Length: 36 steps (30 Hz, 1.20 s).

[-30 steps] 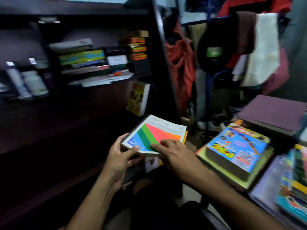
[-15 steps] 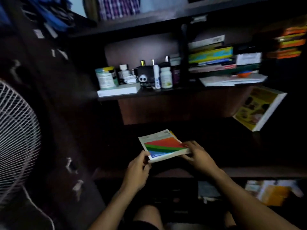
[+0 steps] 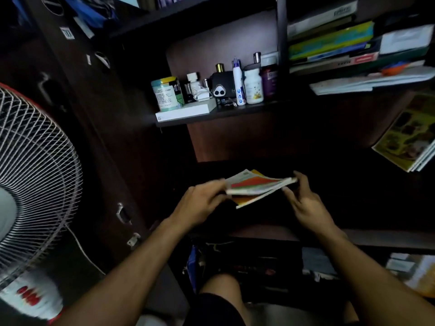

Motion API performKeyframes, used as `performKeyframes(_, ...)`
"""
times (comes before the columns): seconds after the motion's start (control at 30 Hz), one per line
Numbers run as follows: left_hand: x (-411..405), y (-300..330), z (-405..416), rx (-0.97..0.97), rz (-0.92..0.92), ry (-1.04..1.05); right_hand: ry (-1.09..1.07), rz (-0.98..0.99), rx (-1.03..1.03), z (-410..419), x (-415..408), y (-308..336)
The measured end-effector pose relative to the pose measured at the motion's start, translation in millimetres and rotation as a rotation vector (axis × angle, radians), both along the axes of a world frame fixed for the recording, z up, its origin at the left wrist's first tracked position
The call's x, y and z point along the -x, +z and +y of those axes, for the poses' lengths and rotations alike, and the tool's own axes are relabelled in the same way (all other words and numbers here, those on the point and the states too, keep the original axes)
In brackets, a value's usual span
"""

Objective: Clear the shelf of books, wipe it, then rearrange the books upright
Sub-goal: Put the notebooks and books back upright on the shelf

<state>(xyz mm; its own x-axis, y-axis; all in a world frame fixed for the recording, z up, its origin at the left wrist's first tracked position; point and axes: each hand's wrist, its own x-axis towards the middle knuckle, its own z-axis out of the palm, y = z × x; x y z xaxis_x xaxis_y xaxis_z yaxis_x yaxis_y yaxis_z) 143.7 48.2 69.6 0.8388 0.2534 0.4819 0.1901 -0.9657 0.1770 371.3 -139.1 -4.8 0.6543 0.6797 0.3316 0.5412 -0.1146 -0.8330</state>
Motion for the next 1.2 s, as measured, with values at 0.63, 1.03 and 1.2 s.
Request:
performKeyframes(0.63, 7.0, 3.0, 73.1, 0.803, -0.306, 0.649, -0.009, -0.284, 0.295, 11.5, -3.9, -12.5)
performKeyframes(1.03, -19.2, 1.0, 166.0, 0.65, -0.271, 0.927, -0.118, -0.622, 0.745, 23.3, 6.2, -10.3)
performKeyframes(1.2, -43.1, 5.7, 166.2, 0.646, -0.323, 0.949, -0.108, -0.559, 0.723, 22.1, 1.0, -16.0)
